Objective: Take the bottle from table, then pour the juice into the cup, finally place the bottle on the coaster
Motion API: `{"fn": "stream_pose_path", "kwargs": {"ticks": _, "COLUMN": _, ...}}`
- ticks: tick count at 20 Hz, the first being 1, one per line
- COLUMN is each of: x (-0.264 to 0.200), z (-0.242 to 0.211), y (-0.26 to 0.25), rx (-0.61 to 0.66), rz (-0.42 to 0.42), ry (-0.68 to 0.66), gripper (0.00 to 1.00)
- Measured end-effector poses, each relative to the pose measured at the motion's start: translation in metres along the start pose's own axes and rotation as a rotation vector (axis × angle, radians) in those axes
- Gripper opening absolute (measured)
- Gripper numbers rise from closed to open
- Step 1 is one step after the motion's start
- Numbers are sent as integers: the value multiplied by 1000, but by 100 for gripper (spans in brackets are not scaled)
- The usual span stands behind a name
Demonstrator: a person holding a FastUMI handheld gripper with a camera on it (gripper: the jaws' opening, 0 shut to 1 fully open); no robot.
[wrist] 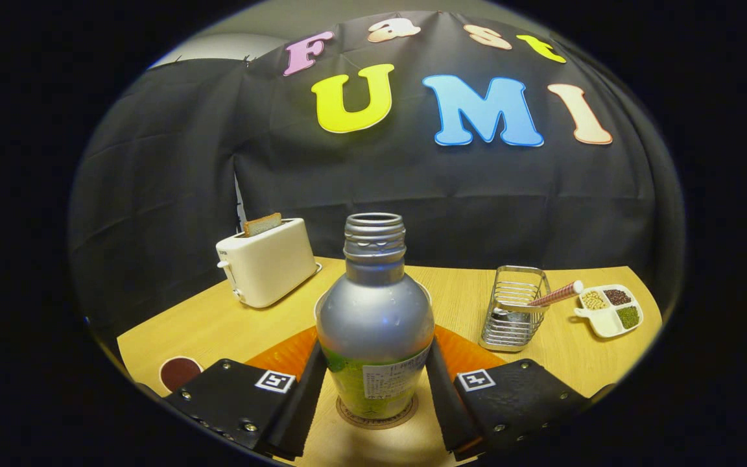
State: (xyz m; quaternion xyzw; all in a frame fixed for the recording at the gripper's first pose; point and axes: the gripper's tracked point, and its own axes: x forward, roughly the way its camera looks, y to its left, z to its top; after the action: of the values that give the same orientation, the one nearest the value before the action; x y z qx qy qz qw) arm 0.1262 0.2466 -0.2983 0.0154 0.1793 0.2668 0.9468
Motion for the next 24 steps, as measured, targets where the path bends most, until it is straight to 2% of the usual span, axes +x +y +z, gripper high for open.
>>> {"fn": "stream_pose_path", "kwargs": {"ticks": 9, "x": 11, "z": -25, "y": -3, "rx": -17, "rz": -22, "ry": 31, "gripper": 76}}
{"fn": "stream_pose_path", "kwargs": {"ticks": 15, "x": 11, "z": -23, "y": -1, "rx": -29, "rz": -30, "ry": -2, "gripper": 77}}
{"fn": "stream_pose_path", "kwargs": {"ticks": 17, "x": 9, "z": -24, "y": -1, "rx": -49, "rz": -39, "ry": -3, "gripper": 80}}
{"fn": "stream_pose_path", "kwargs": {"ticks": 19, "x": 2, "z": -17, "y": 1, "rx": -62, "rz": -40, "ry": -18, "gripper": 96}}
{"fn": "stream_pose_path", "kwargs": {"ticks": 22, "x": -14, "z": 13, "y": 9, "rx": -59, "rz": -36, "ry": -74, "gripper": 99}}
{"fn": "stream_pose_path", "kwargs": {"ticks": 24, "x": -37, "z": 49, "y": 11, "rx": -46, "rz": -56, "ry": -136, "gripper": 98}}
